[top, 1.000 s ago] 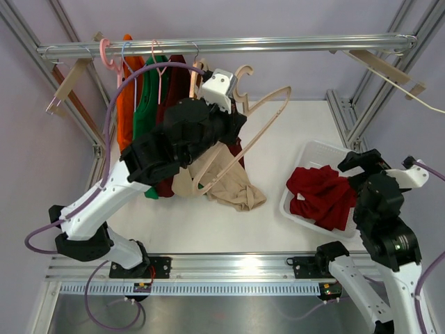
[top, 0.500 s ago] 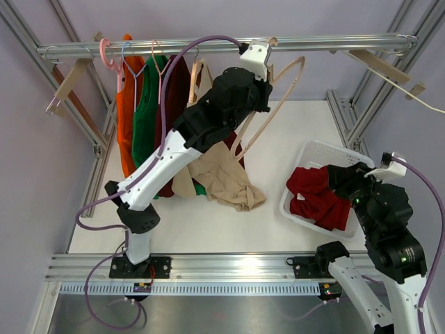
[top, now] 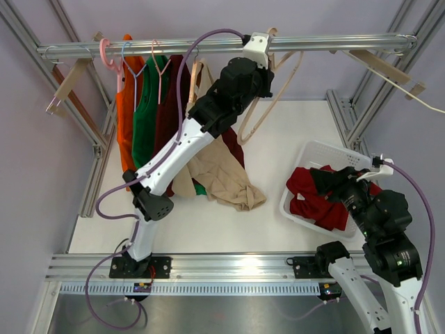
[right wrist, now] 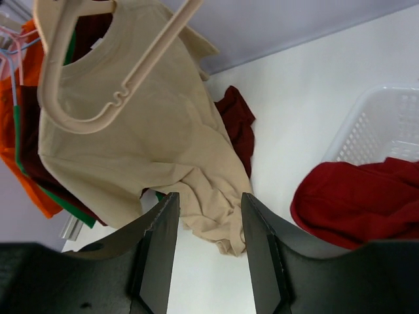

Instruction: Remove the t-shirt from the hanger

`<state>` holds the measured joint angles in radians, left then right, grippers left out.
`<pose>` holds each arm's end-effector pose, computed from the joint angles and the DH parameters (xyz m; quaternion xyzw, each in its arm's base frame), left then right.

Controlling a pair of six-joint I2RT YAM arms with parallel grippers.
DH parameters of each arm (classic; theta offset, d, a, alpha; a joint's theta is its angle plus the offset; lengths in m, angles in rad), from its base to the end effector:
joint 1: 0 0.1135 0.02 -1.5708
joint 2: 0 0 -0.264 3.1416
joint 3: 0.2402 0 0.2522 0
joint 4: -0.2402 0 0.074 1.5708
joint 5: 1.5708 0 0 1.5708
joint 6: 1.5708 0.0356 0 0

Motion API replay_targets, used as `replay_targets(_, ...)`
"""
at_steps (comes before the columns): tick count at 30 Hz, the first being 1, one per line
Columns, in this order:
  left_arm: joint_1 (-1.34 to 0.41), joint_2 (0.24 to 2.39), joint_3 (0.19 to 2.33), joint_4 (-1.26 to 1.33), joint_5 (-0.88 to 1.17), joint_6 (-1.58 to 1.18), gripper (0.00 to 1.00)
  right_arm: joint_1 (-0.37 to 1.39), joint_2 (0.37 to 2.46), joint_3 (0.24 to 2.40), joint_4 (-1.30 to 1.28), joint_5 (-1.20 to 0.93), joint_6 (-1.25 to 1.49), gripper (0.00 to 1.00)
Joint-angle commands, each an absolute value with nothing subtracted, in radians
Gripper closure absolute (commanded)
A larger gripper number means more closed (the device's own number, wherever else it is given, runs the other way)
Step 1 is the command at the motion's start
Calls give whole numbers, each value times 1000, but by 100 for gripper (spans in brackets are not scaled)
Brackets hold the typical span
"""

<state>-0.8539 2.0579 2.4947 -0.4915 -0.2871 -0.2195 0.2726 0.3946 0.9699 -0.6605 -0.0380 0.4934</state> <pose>0.3020 -0.3312 0.4989 0.1307 0.7135 -0.2586 0.6379 0.0558 0.0170 0.3893 0.0684 0.7334 0.2657 0.6220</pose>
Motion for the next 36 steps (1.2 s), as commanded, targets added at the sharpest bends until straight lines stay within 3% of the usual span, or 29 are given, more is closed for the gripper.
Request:
replay_targets(1,-853,2077,2553,-336,-259,-201,100,271,397,977,-583,-144,477,48)
replay_targets(22,-770,2183,2551,-227,-201,-271,100,271,431,988,-557,-209,457,48)
replay_targets(36,-799,2132,2471,-308,-439,-238,100,272,439,1000,-563,-230,471,48)
